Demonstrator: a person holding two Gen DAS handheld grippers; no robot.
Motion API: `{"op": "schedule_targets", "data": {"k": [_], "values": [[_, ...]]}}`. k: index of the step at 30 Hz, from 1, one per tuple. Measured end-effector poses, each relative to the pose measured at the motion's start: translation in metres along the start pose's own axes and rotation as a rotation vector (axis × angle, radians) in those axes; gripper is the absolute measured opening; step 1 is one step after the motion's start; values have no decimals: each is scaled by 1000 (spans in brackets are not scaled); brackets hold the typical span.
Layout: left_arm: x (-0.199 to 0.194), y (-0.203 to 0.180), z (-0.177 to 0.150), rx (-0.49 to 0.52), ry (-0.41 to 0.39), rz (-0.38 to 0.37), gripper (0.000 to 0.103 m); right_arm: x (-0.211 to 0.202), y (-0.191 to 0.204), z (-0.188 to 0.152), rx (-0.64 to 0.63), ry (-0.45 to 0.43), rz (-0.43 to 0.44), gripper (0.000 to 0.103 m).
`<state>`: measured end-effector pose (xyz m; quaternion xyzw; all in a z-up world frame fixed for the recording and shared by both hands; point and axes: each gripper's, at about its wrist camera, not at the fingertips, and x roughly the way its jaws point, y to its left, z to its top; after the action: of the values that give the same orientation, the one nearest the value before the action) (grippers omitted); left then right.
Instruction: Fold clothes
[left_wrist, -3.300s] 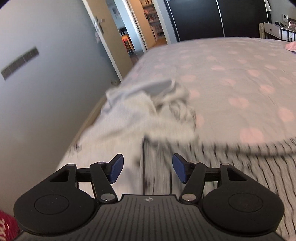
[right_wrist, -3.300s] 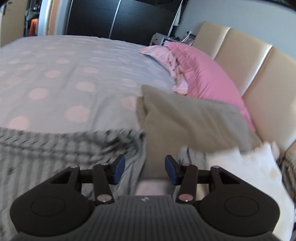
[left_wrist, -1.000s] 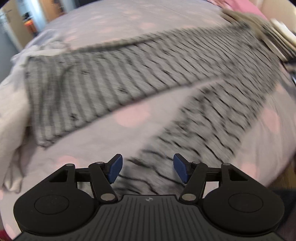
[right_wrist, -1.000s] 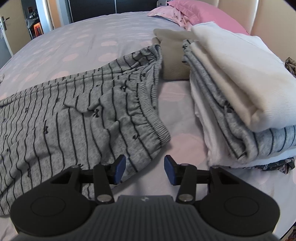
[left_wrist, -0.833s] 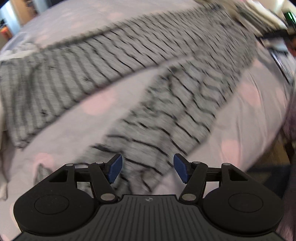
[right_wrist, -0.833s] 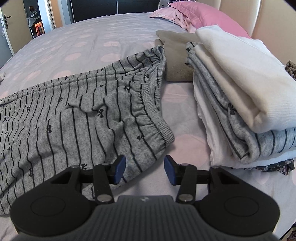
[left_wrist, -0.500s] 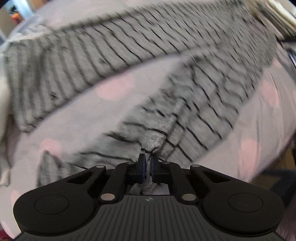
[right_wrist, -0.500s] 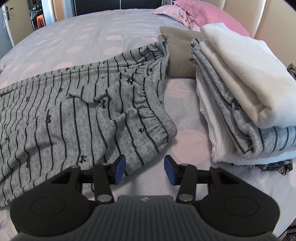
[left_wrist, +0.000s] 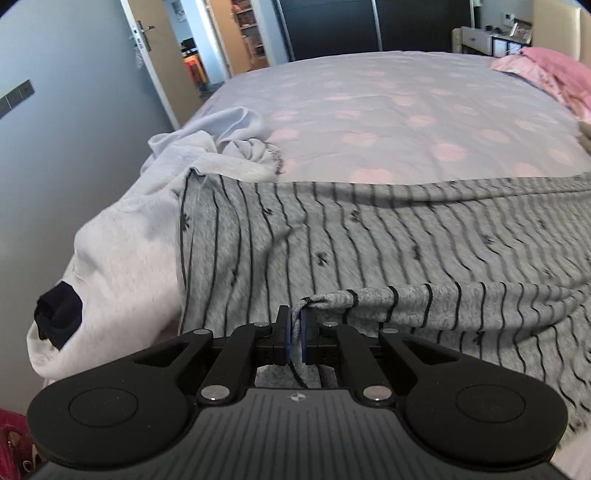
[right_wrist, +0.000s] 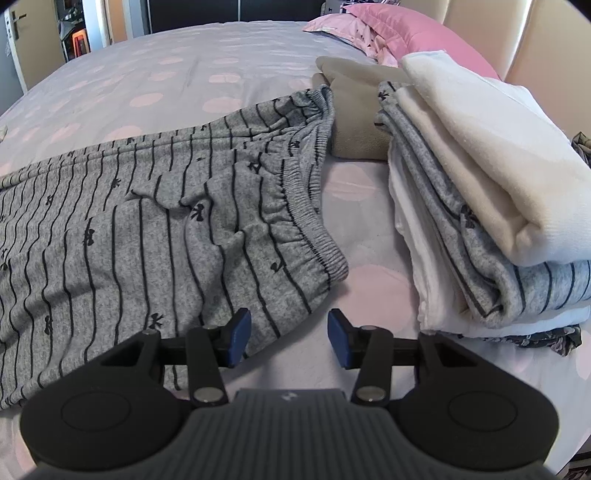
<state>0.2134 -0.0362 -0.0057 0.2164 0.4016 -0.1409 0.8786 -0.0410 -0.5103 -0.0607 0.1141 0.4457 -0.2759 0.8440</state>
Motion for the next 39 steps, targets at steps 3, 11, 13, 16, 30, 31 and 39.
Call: {"op": "schedule_targets", "data": {"k": [3, 11, 13, 16, 30, 31, 39], "values": [[14, -6, 5, 19, 47, 38, 4, 0, -8, -1, 28, -4, 12, 48], [-4, -33, 8, 25, 13, 20, 44, -2, -30, -3, 134, -2, 87, 43], [-11, -42, 8, 41, -2, -8, 44, 1, -35, -2, 166, -1, 99, 43], [-18, -58, 5, 70, 6, -48, 45, 11, -42, 1, 245, 18, 141, 44], [-17, -96, -18, 273, 49, -92, 45, -45, -51, 4, 284, -44, 51, 1], [-17, -95, -18, 271, 50, -98, 45, -51, -53, 2, 265, -50, 23, 1], [-23, -98, -20, 289, 55, -134, 44, -38, -78, -26, 223, 110, -109, 0]]}}
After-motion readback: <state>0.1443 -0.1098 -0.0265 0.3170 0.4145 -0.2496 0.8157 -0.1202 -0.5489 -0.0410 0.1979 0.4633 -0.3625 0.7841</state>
